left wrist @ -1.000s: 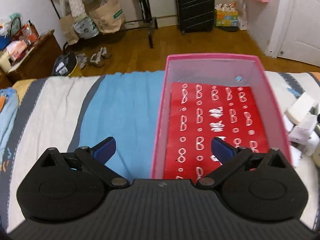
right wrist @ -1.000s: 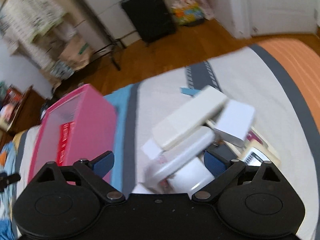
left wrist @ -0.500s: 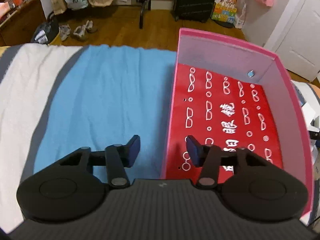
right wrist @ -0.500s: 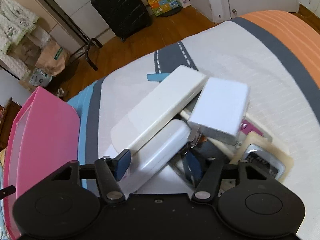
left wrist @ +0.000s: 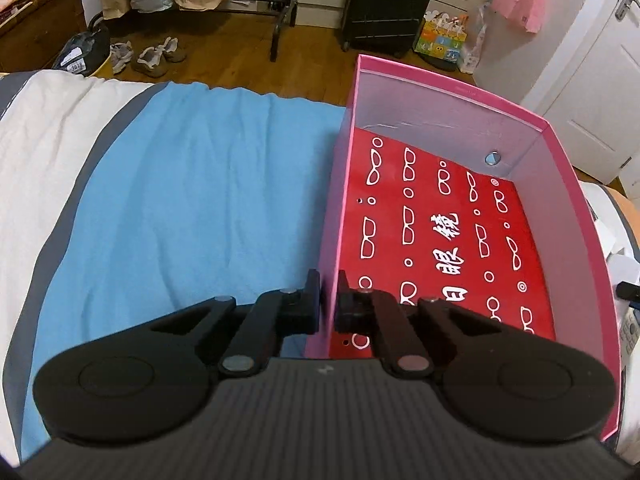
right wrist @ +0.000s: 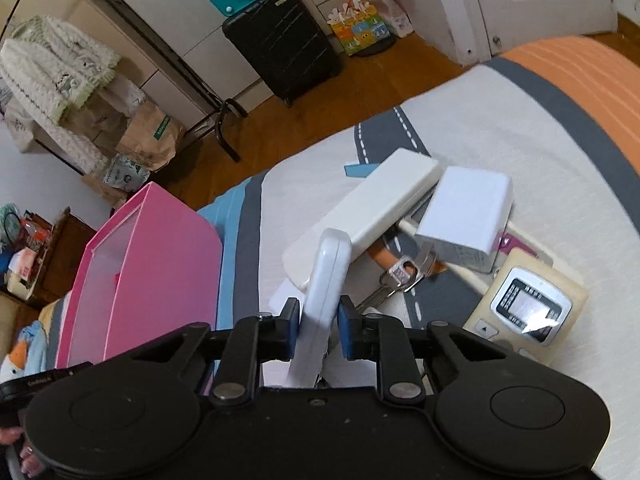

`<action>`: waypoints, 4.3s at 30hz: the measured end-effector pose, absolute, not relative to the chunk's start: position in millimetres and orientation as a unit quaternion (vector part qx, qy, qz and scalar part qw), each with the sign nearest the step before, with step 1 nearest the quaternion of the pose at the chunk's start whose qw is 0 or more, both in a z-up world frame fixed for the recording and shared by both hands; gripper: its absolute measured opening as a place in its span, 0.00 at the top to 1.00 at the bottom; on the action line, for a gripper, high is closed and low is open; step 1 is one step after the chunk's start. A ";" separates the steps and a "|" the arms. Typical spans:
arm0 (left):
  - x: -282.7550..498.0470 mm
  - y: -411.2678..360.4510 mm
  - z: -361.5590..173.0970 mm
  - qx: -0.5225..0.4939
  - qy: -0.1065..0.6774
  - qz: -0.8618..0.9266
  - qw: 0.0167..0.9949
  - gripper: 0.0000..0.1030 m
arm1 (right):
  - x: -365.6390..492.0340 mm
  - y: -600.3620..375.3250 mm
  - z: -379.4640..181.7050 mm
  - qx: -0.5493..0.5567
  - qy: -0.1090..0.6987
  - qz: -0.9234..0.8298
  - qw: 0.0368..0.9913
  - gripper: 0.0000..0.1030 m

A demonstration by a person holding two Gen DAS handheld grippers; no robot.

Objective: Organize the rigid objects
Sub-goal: 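Grasp the long white power bank with the right gripper, lower it into the pink box, release, then grasp the cream TCL remote with the right gripper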

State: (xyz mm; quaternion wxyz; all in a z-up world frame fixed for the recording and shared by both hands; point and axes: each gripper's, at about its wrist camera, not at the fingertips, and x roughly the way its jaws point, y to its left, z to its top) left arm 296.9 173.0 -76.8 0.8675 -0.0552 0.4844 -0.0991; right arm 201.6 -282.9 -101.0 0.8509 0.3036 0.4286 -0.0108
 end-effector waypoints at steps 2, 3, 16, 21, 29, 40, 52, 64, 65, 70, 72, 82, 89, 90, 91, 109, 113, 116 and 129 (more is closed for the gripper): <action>293.1 168.6 -76.0 -0.048 0.483 -0.106 0.868 0.95 | 203.7 -281.8 -105.0 0.305 0.429 -0.012 0.850 0.76; 291.5 166.4 -75.7 -0.044 0.480 -0.109 0.869 0.95 | 206.3 -280.8 -107.2 0.303 0.430 -0.013 0.850 0.74; 286.0 161.9 -74.3 -0.043 0.455 -0.123 0.881 0.94 | 192.7 -264.0 -89.9 0.273 0.403 -0.003 0.873 0.80; 287.5 173.5 -75.7 -0.073 0.457 -0.132 0.877 0.91 | 182.9 -255.6 -71.5 0.252 0.370 0.011 0.894 0.80; 290.6 175.8 -73.4 -0.088 0.462 -0.130 0.873 0.90 | 165.7 -251.9 -14.5 0.269 0.274 0.080 0.920 0.80; 287.0 175.8 -75.2 -0.086 0.472 -0.139 0.866 0.89 | 247.8 -114.5 -15.5 0.262 0.421 0.215 0.841 0.80; 285.2 176.1 -80.9 -0.076 0.485 -0.144 0.859 0.90 | 315.4 -60.9 -91.5 0.285 0.527 0.184 0.780 0.80; 275.5 168.7 -74.1 -0.043 0.472 -0.148 0.868 0.90 | 310.1 -54.2 -85.9 0.209 0.523 0.141 0.814 0.48; 274.2 168.4 -73.3 -0.042 0.471 -0.149 0.868 0.90 | 303.9 -56.6 -76.5 0.203 0.513 0.147 0.821 0.47; 271.6 166.2 -71.8 -0.029 0.471 -0.151 0.869 0.90 | 267.6 -78.6 -28.1 0.163 0.469 0.169 0.851 0.45; 271.2 165.8 -72.1 -0.024 0.471 -0.152 0.869 0.90 | 253.7 -91.4 -9.4 0.152 0.453 0.173 0.861 0.43; 268.4 156.9 -69.5 -0.002 0.473 -0.138 0.870 0.90 | 195.8 -216.0 8.6 0.185 0.425 0.069 0.884 0.40; 268.4 160.8 -68.9 -0.014 0.474 -0.132 0.871 0.92 | 172.1 -286.4 -31.7 0.179 0.443 -0.052 0.877 0.39; 268.4 160.3 -68.9 -0.013 0.474 -0.132 0.871 0.92 | 167.9 -295.3 -39.0 0.189 0.449 -0.060 0.871 0.39; 268.2 160.1 -68.4 -0.011 0.474 -0.132 0.871 0.92 | 165.0 -303.3 -46.5 0.203 0.454 -0.067 0.865 0.39; 269.6 160.5 -68.0 -0.020 0.477 -0.125 0.870 0.92 | 141.6 -348.4 -138.0 0.461 0.490 -0.124 0.729 0.36; 268.9 161.4 -66.9 -0.027 0.474 -0.122 0.872 0.92 | 144.1 -339.4 -139.2 0.462 0.461 -0.144 0.743 0.36; 268.8 160.7 -66.3 -0.028 0.474 -0.121 0.872 0.92 | 148.2 -331.5 -133.0 0.418 0.467 -0.149 0.765 0.47; 265.8 162.1 -63.6 -0.033 0.473 -0.120 0.872 0.92 | 143.4 -326.1 -101.3 0.368 0.433 -0.118 0.814 0.77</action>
